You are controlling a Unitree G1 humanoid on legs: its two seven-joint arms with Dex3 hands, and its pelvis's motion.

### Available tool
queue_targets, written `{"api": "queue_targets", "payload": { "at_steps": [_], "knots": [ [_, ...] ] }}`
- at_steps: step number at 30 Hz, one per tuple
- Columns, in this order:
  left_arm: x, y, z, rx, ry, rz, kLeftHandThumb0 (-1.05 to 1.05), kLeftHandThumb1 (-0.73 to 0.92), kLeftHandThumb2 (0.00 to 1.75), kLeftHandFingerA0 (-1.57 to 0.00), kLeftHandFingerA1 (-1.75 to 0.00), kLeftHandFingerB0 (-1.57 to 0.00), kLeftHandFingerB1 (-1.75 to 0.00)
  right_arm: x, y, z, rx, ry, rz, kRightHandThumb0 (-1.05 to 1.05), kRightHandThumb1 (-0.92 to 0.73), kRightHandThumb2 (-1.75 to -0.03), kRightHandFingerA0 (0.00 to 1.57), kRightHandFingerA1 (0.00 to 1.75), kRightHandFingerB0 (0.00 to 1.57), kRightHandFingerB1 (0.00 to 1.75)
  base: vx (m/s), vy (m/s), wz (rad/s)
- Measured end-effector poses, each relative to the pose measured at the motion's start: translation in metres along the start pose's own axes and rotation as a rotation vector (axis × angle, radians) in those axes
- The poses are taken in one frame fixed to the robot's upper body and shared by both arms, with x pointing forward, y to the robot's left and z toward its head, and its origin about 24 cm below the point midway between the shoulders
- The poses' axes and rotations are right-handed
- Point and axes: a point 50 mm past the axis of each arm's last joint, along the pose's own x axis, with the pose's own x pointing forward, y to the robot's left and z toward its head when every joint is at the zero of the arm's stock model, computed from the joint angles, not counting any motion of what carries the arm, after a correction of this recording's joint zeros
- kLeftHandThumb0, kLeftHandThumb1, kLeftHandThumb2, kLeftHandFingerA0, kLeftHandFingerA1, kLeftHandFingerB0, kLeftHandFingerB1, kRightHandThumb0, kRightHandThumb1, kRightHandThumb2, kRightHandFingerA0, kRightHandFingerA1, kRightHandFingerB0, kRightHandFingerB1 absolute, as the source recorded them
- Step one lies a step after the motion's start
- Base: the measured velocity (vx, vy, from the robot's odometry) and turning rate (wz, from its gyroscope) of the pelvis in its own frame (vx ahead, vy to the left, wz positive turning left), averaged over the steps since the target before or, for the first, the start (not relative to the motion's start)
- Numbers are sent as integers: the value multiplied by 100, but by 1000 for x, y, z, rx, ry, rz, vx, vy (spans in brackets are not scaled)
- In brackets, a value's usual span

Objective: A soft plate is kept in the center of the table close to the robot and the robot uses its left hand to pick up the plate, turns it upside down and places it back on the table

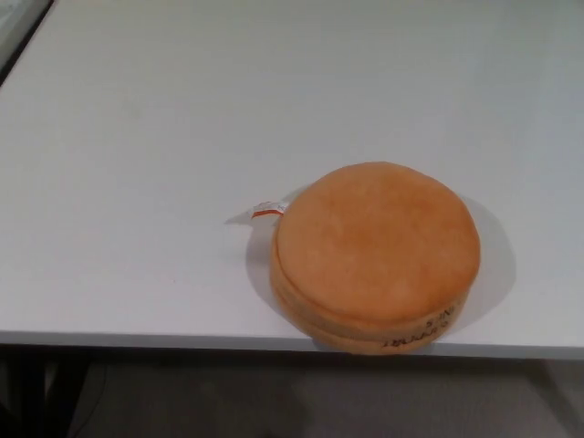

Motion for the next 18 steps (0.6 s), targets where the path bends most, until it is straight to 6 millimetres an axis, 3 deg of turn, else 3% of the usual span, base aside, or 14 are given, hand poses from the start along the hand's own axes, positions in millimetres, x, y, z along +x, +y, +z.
{"api": "queue_targets", "payload": {
  "at_steps": [4,5,6,7,8,9,11,12,18],
  "knots": [
    [-1,1,1,28,-36,4,-92,89,68,-21,-43,-20,-28,0,-2,-2,2,3,-15,-67,-82,-66,60,38,46,35,0,0,0],
    [-1,1,1,30,-39,5,-92,89,68,-21,-43,-20,-28,0,-3,-2,2,3,-17,-67,-67,-101,52,55,38,50,0,0,0],
    [-2,2,2,43,-55,6,-92,89,68,-21,-43,-20,-28,0,-4,-3,2,4,-26,-67,-67,-101,52,55,38,50,0,0,0],
    [-2,2,2,50,-62,7,-92,89,68,-21,-43,-21,-28,0,-5,-3,2,4,-30,-67,-82,-66,61,38,46,35,0,0,0],
    [-3,2,3,56,-71,7,-92,89,68,-21,-43,-21,-28,0,-5,-3,2,3,-34,-67,-82,-66,61,38,46,35,0,0,0],
    [-3,3,3,63,-80,7,-91,89,68,-20,-44,-21,-28,-1,-6,-3,2,3,-37,-68,-67,-101,52,55,37,49,0,0,0],
    [-4,3,4,78,-99,7,-91,89,68,-20,-43,-20,-28,-2,-6,-4,1,2,-42,-68,-67,-101,52,55,38,49,0,0,0],
    [-5,3,5,82,-106,6,-93,88,68,-21,-44,-21,-28,-2,-6,-4,1,1,-43,-68,-82,-66,60,38,45,34,0,0,0],
    [-6,3,7,122,-152,-6,-92,89,68,-22,-44,-22,-28,-3,-6,-3,8,-9,-59,-70,-82,-66,60,38,44,34,0,0,0]
  ]
}}
